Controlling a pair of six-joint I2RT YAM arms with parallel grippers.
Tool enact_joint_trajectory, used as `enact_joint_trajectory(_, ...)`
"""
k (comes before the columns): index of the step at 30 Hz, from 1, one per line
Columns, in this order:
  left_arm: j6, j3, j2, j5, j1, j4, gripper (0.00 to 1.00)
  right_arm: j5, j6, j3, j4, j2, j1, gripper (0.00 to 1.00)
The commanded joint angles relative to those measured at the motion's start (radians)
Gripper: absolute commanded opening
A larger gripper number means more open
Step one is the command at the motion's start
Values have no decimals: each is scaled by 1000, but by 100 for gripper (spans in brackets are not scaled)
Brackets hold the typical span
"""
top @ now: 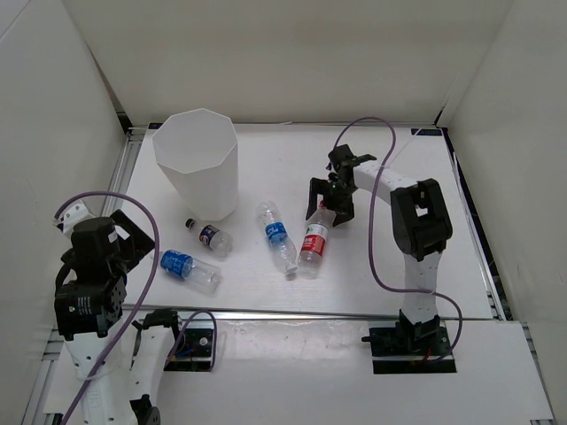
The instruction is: Put the plastic bottles in the bin
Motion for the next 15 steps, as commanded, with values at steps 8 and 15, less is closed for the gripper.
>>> enact_joint_trajectory(8,23,-10,-1,5,-5,15,100,-15,39,-23,4,38,43,73)
enact_joint_trajectory(15,23,-30,-1,5,-5,25,100,4,59,-105,14,-20,43,46)
